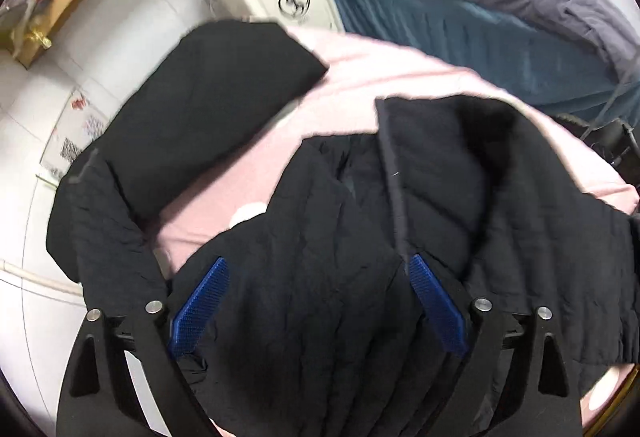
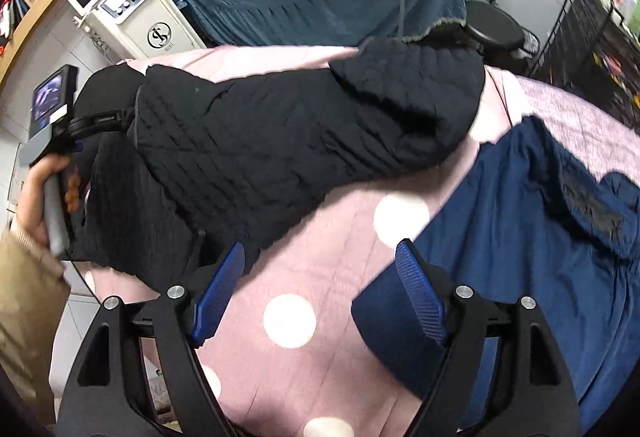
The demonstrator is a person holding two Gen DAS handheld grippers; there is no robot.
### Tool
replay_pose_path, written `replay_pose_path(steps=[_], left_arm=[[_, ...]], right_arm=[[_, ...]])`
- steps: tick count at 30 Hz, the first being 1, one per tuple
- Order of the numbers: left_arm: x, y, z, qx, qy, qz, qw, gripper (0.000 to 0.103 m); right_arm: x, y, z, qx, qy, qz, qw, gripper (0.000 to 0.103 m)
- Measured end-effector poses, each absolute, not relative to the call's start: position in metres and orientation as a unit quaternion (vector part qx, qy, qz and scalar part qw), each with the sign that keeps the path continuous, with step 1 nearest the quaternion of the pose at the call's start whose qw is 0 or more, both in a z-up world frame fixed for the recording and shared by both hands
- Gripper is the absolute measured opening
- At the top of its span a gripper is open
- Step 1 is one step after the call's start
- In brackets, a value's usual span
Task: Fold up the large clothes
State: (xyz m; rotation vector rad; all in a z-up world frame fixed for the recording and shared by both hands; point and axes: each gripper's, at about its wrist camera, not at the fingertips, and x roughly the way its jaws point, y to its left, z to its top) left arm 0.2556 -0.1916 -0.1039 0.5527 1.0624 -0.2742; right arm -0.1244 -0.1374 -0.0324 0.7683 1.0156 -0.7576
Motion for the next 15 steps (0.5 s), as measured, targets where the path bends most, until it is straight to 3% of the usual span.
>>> replay_pose_path(steps=[2,4,9,11,15], left_arm=[[0.258,-0.178,-0.106,0.244,0.515,-0.143,0.809,0.032],[0.250,-0.162,-0.107,0.249,0.516,-0.157,0.804,0.021],[0.223,-0.094,-0.095,0.226,0.527,-0.179,0.800,0.013],[0.212,-0.055,-0.093,0.198,0.550,-0.175,0.792,0.001],[0.195,0.007,-0.105,0.157,0.598,-0.151,0.771,0.001]], right_arm=[[-0.127,-0.138,-0.033,0.354,0.461,-0.348,0.735,0.078],[-0.123,-0.140,-0.034,0.356,0.463,-0.345,0.735,0.078],[-0.080,-0.145,-0.036,0.341,0.467,-0.311,0.754,0.078],[-0.047,-0.144,-0.039,0.339,0.468,-0.285,0.765,0.078],[0.023,-0.139,-0.047,0.342,0.460,-0.245,0.782,0.078]])
